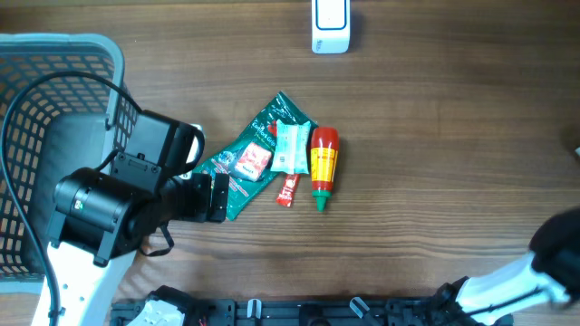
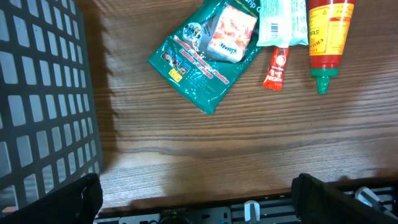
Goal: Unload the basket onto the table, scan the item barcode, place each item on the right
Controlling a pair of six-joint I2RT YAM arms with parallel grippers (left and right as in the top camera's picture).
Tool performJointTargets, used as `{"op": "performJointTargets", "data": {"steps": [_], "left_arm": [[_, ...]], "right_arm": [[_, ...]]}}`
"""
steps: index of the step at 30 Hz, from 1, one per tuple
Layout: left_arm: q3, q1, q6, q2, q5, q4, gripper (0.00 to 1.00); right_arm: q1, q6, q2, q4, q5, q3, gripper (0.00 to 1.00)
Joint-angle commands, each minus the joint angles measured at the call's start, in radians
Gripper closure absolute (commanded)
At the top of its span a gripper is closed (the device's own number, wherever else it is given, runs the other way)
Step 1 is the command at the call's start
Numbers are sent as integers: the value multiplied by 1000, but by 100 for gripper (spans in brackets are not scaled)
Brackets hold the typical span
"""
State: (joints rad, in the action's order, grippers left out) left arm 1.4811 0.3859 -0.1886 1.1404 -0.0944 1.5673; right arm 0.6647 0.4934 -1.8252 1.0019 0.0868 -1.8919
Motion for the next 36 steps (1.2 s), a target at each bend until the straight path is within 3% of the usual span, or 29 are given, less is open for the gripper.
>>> {"op": "performJointTargets", "data": {"steps": [1,13,30,36], "left_arm": [[4,-5,-10,-7,12,-2,0],[4,-5,-10,-7,12,-2,0],[4,-5,-10,-7,12,-2,0],[4,-5,-10,-7,12,-2,0]], "right_arm": [[-89,137,175,60,163,-29,0],[-389,213,397,226,161,-29,0],[-419,180,409,401,159,-29,0],[-526,190,426,398,153,-29,0]]}}
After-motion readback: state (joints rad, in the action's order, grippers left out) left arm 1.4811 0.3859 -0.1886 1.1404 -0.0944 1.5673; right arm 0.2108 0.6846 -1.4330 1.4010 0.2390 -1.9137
